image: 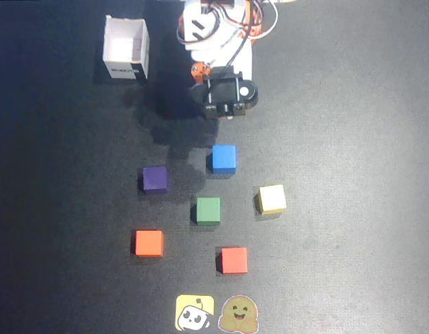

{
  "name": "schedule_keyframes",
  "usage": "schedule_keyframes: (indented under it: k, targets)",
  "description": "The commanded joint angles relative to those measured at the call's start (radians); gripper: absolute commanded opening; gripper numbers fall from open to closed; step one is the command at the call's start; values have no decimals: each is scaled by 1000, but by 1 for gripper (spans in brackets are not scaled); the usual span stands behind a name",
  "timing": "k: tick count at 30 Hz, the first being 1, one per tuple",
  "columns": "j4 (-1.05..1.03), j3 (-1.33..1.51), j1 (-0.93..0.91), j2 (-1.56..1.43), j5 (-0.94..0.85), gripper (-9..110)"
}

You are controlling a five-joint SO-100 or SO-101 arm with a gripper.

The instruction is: Put the yellow cube on top of the green cube.

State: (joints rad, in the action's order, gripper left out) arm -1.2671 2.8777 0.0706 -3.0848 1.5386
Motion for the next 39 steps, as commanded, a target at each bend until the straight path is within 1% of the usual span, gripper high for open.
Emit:
schedule_keyframes:
  k: [1, 37, 39]
  targets:
    - [-2, -5, 3, -8, -2, 0]
    - [-2, -5, 3, -8, -6, 0]
    - [-2, -5, 5, -8, -17, 3]
